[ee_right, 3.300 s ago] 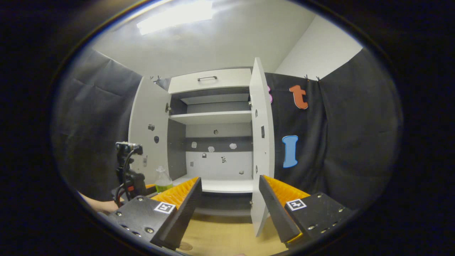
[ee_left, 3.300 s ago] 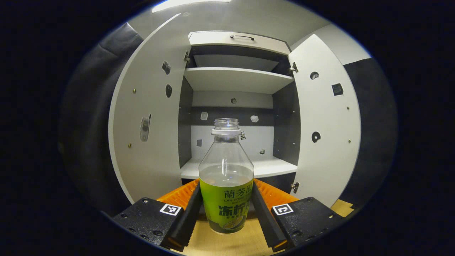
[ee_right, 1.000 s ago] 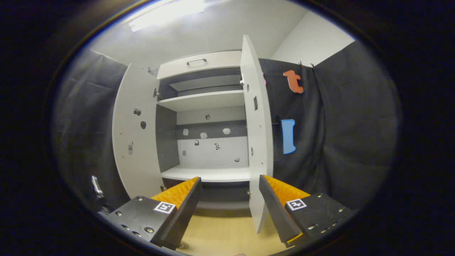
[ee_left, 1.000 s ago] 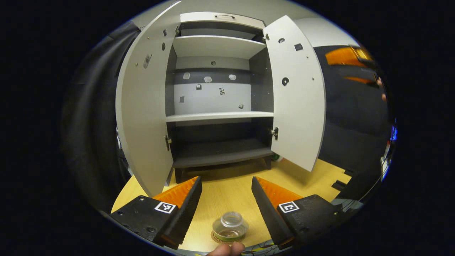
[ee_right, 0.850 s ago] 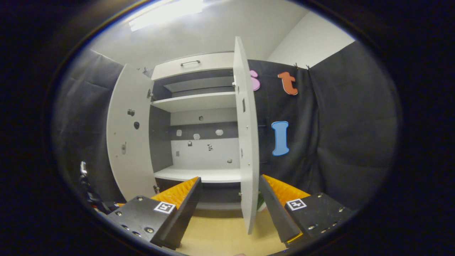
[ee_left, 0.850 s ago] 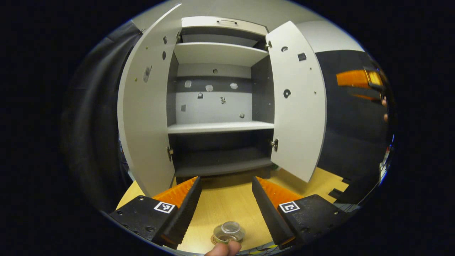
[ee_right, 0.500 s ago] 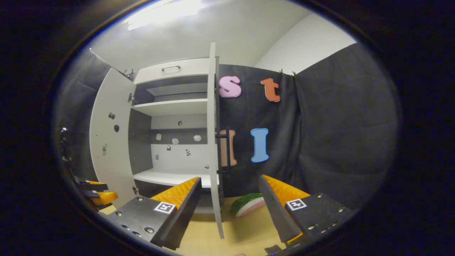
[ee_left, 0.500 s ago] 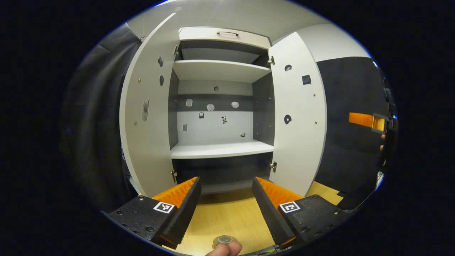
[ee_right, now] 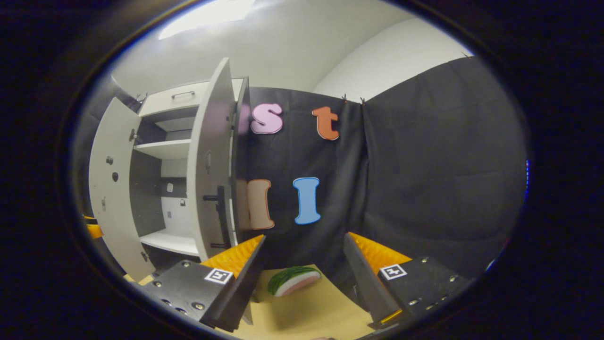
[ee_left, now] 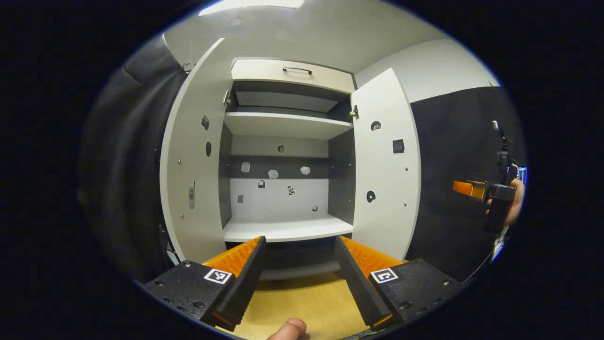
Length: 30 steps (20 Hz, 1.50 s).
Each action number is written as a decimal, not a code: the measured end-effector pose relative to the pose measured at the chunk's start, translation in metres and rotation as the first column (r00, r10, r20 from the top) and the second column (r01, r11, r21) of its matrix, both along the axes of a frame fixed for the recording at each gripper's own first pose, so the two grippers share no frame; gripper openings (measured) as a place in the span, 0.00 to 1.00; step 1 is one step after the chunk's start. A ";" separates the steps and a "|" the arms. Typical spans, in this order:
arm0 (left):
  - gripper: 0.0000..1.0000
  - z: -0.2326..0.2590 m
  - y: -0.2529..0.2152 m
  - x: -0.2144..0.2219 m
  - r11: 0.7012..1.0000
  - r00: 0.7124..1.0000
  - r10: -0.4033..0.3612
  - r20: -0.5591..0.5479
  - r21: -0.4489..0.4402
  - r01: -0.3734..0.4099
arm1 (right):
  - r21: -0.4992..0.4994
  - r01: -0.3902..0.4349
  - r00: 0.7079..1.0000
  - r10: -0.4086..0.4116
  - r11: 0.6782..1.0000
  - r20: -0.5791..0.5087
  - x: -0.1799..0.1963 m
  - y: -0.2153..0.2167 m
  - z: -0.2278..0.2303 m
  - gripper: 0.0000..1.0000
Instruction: Grasp the bottle in the cabinet with the left hand and place it on the coaster, then close the right door with the right hand and the left door with the left hand.
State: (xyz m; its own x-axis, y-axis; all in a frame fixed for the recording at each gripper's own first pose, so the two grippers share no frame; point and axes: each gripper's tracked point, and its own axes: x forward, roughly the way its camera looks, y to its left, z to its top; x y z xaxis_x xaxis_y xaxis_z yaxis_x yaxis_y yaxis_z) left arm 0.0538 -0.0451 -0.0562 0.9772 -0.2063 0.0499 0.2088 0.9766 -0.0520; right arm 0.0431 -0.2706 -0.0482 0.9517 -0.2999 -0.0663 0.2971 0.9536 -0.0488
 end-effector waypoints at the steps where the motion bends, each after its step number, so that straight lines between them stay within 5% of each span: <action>1: 0.92 0.003 0.005 -0.001 1.000 1.000 0.016 0.008 0.005 -0.016 | -0.004 0.015 1.000 -0.015 1.000 -0.003 0.007 -0.008 0.001 0.98; 6: 0.99 0.011 0.032 -0.010 0.997 0.997 0.069 0.034 0.026 -0.070 | 0.107 0.000 1.000 0.003 0.994 -0.031 0.057 -0.003 -0.006 0.97; 14: 0.99 -0.030 0.102 -0.047 0.975 0.976 0.213 -0.050 0.080 -0.209 | 0.013 -0.156 0.987 0.156 0.988 -0.039 0.124 0.067 0.000 0.98; 17: 0.98 -0.030 0.124 -0.067 0.970 0.968 0.242 -0.064 0.044 -0.239 | -0.047 -0.143 0.989 0.141 0.989 -0.046 0.126 0.074 0.001 0.84; 20: 0.98 -0.031 0.141 -0.079 0.965 0.962 0.264 -0.070 0.010 -0.264 | 0.016 -0.159 0.986 0.160 0.987 -0.054 0.126 0.090 -0.007 0.88; 30: 0.98 -0.034 0.167 -0.078 0.948 0.943 0.319 -0.093 0.028 -0.317 | 0.004 -0.297 0.954 0.297 0.955 -0.041 0.139 0.176 -0.010 0.88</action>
State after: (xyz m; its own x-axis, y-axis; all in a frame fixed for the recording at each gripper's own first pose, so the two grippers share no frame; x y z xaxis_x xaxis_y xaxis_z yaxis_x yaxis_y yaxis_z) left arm -0.0243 0.1217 -0.0905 0.9922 0.1159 -0.0468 -0.1179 0.9921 -0.0436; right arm 0.1818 -0.0946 -0.0584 0.9943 -0.0043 -0.1065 -0.0017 0.9984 -0.0568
